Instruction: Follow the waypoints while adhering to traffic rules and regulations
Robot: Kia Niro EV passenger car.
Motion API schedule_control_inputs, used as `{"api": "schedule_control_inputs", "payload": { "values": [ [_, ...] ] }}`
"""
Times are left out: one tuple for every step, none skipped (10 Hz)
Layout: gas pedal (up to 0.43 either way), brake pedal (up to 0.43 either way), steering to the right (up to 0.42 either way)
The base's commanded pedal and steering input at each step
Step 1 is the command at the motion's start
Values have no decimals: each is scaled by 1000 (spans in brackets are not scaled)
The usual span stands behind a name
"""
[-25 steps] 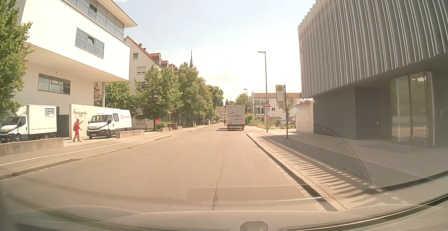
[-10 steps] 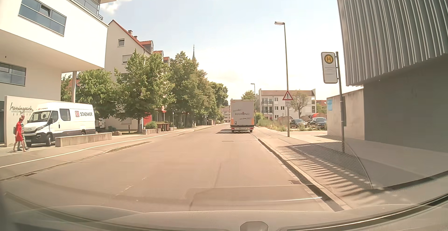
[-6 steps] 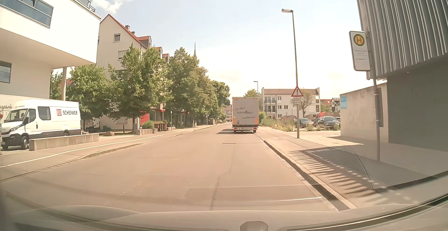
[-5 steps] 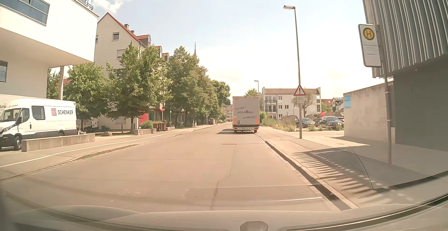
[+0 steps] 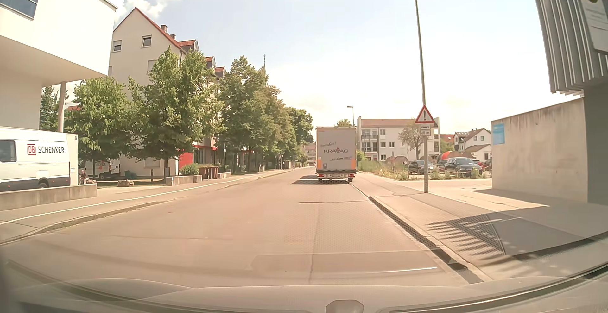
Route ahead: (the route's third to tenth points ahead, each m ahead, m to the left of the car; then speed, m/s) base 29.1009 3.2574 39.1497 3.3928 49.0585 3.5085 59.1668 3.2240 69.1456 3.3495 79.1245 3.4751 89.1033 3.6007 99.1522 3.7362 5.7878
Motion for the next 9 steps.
{"api": "schedule_control_inputs", "payload": {
  "values": [
    [39, 0, -5],
    [87, 0, -6],
    [87, 0, -7],
    [98, 0, -9],
    [130, 0, -16],
    [130, 0, -22],
    [130, 0, -27],
    [130, 0, -29],
    [118, 0, -31]
  ]
}}
